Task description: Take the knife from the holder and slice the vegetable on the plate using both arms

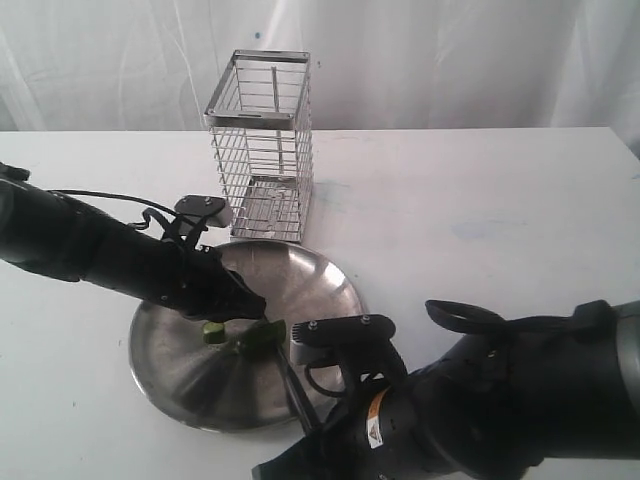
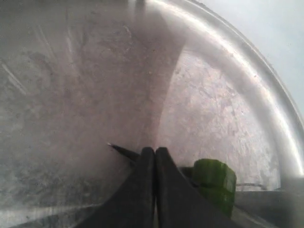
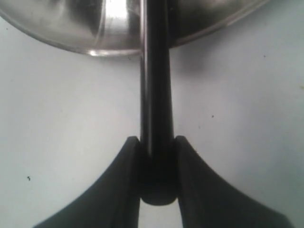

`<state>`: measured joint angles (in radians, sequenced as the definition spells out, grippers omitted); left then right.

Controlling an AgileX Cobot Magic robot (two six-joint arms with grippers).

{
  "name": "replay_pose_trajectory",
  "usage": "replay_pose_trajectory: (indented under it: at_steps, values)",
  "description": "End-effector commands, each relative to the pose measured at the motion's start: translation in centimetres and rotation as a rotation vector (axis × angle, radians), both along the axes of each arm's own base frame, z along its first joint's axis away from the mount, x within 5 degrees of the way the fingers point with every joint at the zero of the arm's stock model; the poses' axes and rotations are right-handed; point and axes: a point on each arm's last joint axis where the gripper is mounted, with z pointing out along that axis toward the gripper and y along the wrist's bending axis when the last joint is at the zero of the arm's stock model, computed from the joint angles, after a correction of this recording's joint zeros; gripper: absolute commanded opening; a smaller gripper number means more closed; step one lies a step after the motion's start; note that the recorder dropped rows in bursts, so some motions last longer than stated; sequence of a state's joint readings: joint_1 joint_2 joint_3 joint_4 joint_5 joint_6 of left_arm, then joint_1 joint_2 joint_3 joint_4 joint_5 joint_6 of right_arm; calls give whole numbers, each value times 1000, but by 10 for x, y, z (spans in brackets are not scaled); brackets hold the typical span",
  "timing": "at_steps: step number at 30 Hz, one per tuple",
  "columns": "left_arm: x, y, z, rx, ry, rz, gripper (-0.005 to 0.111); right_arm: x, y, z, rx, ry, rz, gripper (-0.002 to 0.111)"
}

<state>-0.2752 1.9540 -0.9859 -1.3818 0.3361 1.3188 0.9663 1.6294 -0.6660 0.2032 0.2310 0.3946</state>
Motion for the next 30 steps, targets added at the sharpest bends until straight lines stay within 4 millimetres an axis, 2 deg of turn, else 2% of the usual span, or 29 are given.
replay_pose_trajectory:
  at_steps: [1, 6, 11, 22, 30]
  values:
    - [-3, 5, -6, 104, -32, -23, 8, -6, -5, 5, -43, 22, 41, 0]
    - [-4, 8, 19, 106, -84, -8, 13, -10, -10, 15, -48, 36, 48, 0]
    - [-8, 6, 30, 83, -88, -17, 13, -11, -11, 24, -27, 22, 50, 0]
    - [-14, 1, 35, 19, -38, -54, 13, -11, -10, 7, -84, 69, 48, 0]
    - [-22, 0, 68, -26, -110, -90, 13, -2, 0, 11, -95, 63, 75, 0]
